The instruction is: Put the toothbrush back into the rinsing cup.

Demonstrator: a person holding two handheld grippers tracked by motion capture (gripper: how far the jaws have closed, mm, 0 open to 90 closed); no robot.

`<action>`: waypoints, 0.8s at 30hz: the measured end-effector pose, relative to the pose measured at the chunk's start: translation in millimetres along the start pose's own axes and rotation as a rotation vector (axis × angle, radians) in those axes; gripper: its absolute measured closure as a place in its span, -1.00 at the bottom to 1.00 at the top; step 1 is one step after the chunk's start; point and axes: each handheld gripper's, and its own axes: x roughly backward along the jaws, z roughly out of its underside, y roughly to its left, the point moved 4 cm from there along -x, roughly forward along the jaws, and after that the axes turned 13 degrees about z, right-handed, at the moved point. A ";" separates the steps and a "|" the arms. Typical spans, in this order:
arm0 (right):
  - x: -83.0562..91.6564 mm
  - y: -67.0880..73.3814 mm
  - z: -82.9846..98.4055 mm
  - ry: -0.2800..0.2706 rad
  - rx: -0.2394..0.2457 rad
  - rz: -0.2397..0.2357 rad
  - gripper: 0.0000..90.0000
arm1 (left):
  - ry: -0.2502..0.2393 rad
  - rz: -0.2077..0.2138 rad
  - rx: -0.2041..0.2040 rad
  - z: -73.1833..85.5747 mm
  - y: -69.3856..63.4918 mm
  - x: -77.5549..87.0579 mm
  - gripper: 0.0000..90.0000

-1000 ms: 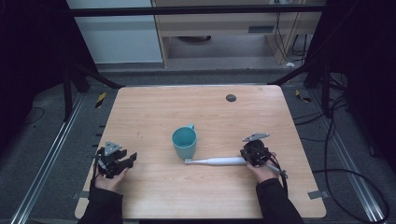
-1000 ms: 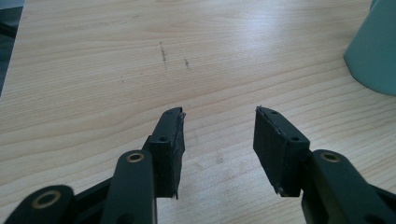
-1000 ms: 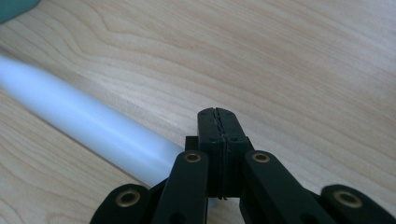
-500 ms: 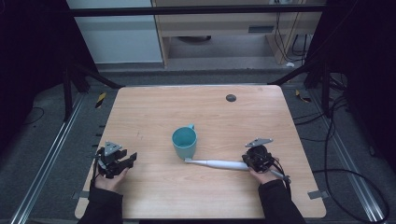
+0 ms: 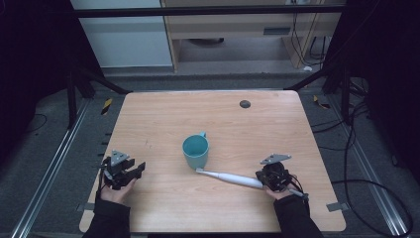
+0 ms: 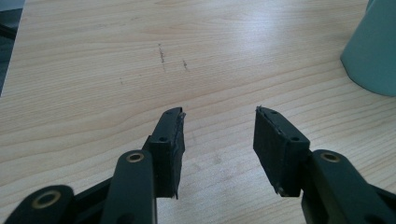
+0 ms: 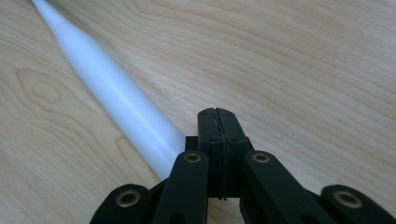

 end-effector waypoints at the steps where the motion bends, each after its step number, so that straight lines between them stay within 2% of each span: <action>1: 0.7 0.6 0.7 -0.004 -0.002 -0.003 1.00 | 0.000 0.000 0.000 0.0 -0.2 0.0 0.17; 8: 5.8 6.8 6.4 -0.005 0.016 -0.010 1.00 | -0.001 0.001 0.000 -0.1 -0.5 0.3 0.17; 11: 8.2 9.6 8.2 -0.001 0.010 -0.022 1.00 | -0.003 0.001 0.000 -0.3 -0.6 0.3 0.17; 13: 10.4 11.9 10.1 -0.003 0.025 -0.023 1.00 | -0.002 0.002 0.000 -0.2 -0.8 0.0 0.17; 24: 15.7 16.9 16.0 -0.001 0.016 -0.040 1.00 | -0.002 0.004 0.000 -0.3 -1.6 0.1 0.17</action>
